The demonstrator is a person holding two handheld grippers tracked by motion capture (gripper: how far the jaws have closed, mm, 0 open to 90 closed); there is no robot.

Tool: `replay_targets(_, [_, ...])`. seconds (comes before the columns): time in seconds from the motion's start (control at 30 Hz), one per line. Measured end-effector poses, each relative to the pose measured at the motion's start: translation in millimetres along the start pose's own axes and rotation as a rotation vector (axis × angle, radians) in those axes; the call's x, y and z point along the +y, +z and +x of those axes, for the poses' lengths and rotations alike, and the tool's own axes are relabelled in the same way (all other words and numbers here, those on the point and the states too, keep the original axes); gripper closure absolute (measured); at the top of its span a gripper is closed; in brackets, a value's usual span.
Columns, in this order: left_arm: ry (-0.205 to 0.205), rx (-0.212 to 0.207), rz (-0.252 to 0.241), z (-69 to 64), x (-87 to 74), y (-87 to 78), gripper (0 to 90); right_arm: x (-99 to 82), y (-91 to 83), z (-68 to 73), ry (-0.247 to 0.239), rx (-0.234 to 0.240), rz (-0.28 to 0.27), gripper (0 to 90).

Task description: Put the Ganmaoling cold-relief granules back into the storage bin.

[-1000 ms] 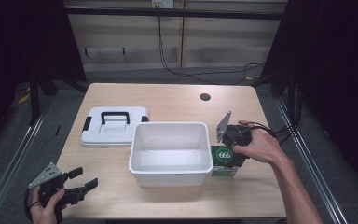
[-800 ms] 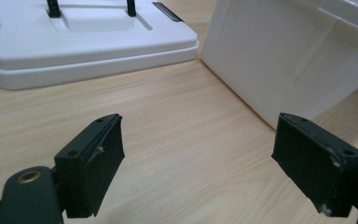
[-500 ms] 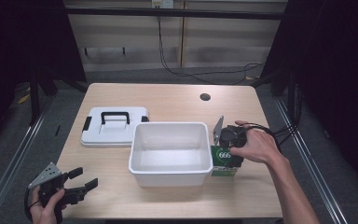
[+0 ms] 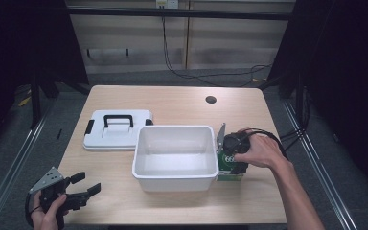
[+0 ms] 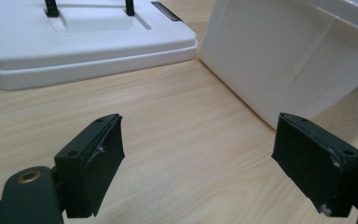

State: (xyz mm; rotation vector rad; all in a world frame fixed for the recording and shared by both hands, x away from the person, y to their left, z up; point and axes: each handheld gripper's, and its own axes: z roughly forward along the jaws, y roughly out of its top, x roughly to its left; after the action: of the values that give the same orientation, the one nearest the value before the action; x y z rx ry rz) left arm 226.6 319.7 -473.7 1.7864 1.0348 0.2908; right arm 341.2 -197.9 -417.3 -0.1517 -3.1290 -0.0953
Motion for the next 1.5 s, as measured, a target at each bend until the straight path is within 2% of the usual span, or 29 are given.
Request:
replay_targets(0.17, [0.002, -0.004, -0.001, 0.1, 0.0, -0.2, 15.9, 2.7, 4.2, -2.8, -0.01, 0.019, 0.012, 12.5])
replay_targets(0.5, [0.002, -0.004, 0.0, 0.0, 0.1, -0.2, 15.9, 3.4, 3.4, -4.3, -0.012, 0.019, 0.022, 16.0])
replay_targets(0.7, [0.003, -0.006, 0.001, -0.2, 0.2, 0.2, 15.9, 1.7, 1.0, -4.4, 0.014, 0.037, 0.046, 16.2])
replay_targets(0.8, [0.003, -0.007, 0.002, -0.5, 0.3, 0.1, 15.9, -0.3, -0.4, -5.3, 0.002, 0.045, 0.034, 16.2])
replay_targets(0.83, [0.003, -0.005, 0.001, -0.4, 0.3, 0.2, 15.9, -0.6, -2.0, -4.0, 0.024, 0.046, 0.037, 16.3])
replay_targets(0.87, [0.003, -0.004, 0.001, -0.3, 0.4, 0.1, 15.9, -1.2, -2.8, -4.9, 0.016, 0.042, 0.033, 16.3])
replay_targets(0.93, [0.003, -0.004, 0.002, -0.3, 0.3, 0.2, 15.8, -3.6, -6.1, -4.8, 0.046, 0.015, 0.03, 16.3])
replay_targets(0.97, [0.002, -0.005, 0.002, -0.2, 0.3, 0.3, 15.9, -4.2, -7.0, -4.5, 0.056, 0.021, 0.028, 16.3])
replay_targets(1.0, [0.002, -0.005, 0.001, -0.1, 0.4, 0.2, 15.9, -4.5, -7.7, -5.2, 0.045, 0.025, 0.028, 16.3])
replay_targets(1.1, [0.0, -0.005, 0.001, 0.0, 0.3, 0.3, 15.8, -3.7, -12.1, -3.4, 0.061, 0.023, 0.046, 16.3])
replay_targets(1.13, [0.003, -0.005, 0.001, 0.2, 0.3, 0.1, 15.9, -3.9, -13.6, -4.8, 0.051, 0.02, 0.036, 16.3])
replay_targets(1.2, [0.006, -0.005, 0.001, 0.2, 0.4, -0.4, 15.9, -3.8, -17.9, -4.9, 0.071, 0.033, 0.037, 16.3])
replay_targets(1.23, [0.003, -0.007, -0.001, -0.1, 0.3, -0.5, 15.9, -4.0, -19.3, -5.6, 0.067, 0.029, 0.026, 16.4])
replay_targets(1.33, [-0.003, -0.008, -0.002, 0.3, -0.1, -0.3, 15.9, -3.9, -25.2, -6.5, 0.081, 0.029, 0.035, 16.3])
replay_targets(1.43, [-0.003, -0.008, -0.002, 0.4, 0.1, -0.4, 15.8, -4.7, -30.5, -8.0, 0.069, 0.023, 0.029, 16.4])
replay_targets(1.5, [-0.004, -0.008, -0.001, 0.3, 0.1, -0.3, 15.8, -5.3, -33.8, -7.2, 0.083, 0.025, 0.023, 16.4])
